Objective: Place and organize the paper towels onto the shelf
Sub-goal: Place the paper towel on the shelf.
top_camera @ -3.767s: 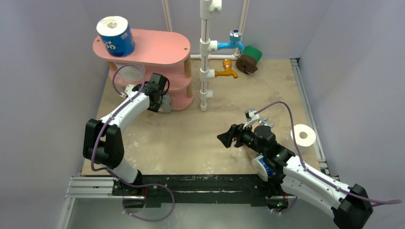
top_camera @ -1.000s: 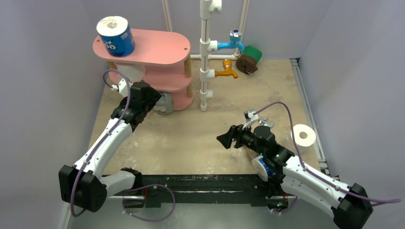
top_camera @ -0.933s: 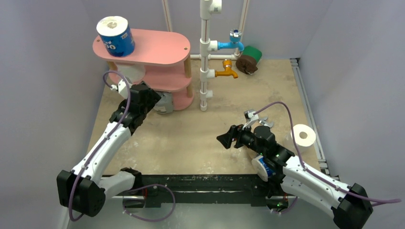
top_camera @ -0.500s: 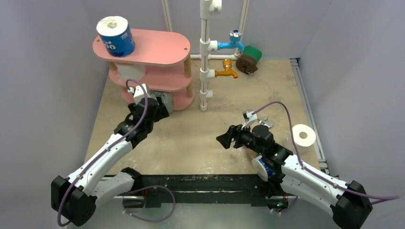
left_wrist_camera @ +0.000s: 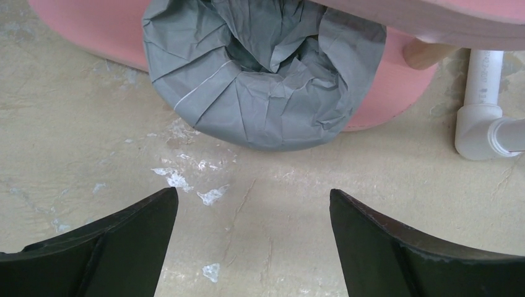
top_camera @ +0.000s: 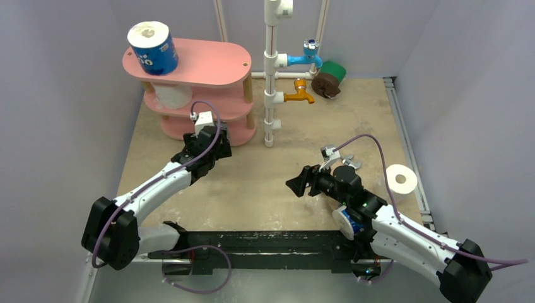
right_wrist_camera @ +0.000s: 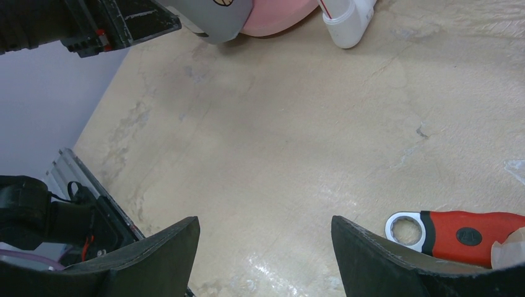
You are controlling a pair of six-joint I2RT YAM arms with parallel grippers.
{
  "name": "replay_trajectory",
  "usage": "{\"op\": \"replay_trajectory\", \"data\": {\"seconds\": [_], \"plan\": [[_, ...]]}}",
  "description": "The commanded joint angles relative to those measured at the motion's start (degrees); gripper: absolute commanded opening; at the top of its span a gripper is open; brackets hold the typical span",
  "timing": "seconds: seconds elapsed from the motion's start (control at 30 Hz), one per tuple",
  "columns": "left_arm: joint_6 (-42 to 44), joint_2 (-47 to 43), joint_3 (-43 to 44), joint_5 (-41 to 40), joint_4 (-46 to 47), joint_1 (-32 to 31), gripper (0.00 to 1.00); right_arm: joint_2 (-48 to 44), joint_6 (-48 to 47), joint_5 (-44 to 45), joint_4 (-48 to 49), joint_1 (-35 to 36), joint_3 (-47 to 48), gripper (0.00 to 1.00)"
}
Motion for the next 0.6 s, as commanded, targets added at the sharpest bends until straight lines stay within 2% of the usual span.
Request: {"op": "replay_trajectory", "data": {"seconds": [0.0, 0.57], "plan": [[2.7, 2.6, 2.3, -1.4, 3.9, -0.2, 0.92, -0.6, -1.0, 0.3, 1.7, 0.1, 0.4, 0.78], [4.5, 12.0, 7.6, -2.6, 8.3, -0.2, 0.9, -0.7, -1.1, 0.1, 1.4, 0.1, 0.5, 0.78]]}}
